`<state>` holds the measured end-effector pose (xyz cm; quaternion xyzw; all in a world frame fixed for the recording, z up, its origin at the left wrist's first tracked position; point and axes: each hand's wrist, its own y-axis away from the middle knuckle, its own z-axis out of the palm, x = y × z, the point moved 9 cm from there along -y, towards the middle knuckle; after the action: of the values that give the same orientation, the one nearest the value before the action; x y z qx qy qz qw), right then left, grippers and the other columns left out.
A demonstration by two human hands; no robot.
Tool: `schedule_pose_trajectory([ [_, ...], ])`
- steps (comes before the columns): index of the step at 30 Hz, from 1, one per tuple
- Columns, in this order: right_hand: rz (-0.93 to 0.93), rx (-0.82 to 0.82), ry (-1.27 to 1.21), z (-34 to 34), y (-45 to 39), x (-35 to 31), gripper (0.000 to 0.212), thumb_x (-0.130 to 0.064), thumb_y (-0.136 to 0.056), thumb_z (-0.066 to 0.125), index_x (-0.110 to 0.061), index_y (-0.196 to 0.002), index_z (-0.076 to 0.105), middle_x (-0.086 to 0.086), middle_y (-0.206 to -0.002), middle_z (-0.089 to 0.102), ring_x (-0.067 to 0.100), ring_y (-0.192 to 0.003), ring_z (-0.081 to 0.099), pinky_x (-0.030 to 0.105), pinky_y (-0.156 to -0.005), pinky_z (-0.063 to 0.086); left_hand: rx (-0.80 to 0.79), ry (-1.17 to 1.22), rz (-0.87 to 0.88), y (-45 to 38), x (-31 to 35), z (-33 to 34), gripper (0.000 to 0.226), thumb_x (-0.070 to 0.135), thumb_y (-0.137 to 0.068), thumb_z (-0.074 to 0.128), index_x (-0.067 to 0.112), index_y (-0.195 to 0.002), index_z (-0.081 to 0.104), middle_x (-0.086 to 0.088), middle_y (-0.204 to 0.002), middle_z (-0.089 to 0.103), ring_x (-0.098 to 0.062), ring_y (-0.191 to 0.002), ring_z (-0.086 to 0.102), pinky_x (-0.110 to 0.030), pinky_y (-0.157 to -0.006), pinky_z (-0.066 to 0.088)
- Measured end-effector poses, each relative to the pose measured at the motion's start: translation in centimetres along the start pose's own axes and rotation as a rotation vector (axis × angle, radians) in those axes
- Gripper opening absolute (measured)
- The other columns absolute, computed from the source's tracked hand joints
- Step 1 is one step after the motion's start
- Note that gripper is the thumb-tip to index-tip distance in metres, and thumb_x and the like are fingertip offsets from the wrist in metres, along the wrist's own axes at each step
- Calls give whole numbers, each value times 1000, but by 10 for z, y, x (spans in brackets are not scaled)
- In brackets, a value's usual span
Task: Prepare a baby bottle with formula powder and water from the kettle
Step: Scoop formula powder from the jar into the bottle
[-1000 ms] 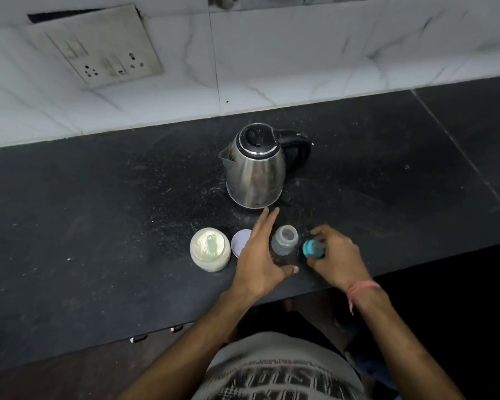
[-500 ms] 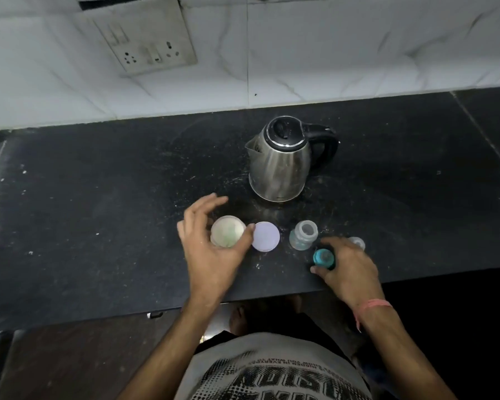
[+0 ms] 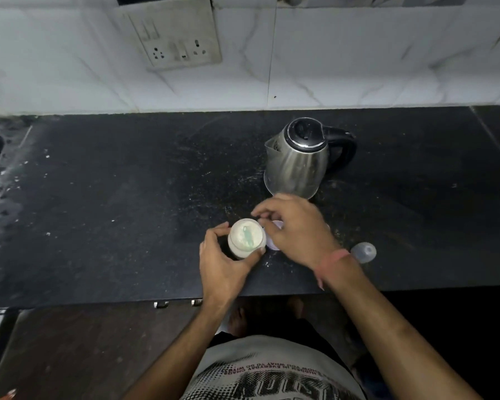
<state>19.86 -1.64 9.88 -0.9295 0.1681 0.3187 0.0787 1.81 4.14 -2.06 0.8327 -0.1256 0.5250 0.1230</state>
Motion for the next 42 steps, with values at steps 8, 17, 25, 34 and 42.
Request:
schedule_pose_trajectory([
  [8,-220,-214,491,54,-28,-40,28,-11,-97,74,-28,-119,73,-3,-120,58,19,-113,54,32,-86,49,-126,13,99,-13,12,7,70,50,-72,106,42,-133,73,20,-126,80,-13,-120,75,-50,-101,63],
  [17,-219,-92,511,59,-5,-23,21,-26,-78,93,-23,-96,83,1,-103,54,26,-98,52,41,-78,51,-18,-66,142,1,11,-4,84,42,-68,109,31,-144,76,22,-140,75,-3,-133,65,-34,-112,56],
  [25,-40,-13,334,58,14,-4,22,-33,-91,84,-22,-110,77,-4,-109,58,19,-106,52,39,-86,55,-75,-75,196,7,26,4,74,37,-78,104,34,-146,75,23,-146,72,0,-139,59,-24,-113,49],
  [34,325,328,-214,40,58,40,18,-35,-89,92,-30,-89,75,-20,-85,76,4,-69,68,23,-69,54,-62,-112,201,6,22,-3,85,66,-73,93,32,-149,74,21,-144,73,-4,-135,62,-30,-111,54],
  [42,441,481,-412,40,78,50,16,-24,-89,93,-28,-100,83,-20,-87,80,3,-69,75,12,-66,54,-90,-183,263,4,25,-2,88,73,-75,91,32,-150,71,21,-147,71,-4,-135,61,-9,-110,41],
])
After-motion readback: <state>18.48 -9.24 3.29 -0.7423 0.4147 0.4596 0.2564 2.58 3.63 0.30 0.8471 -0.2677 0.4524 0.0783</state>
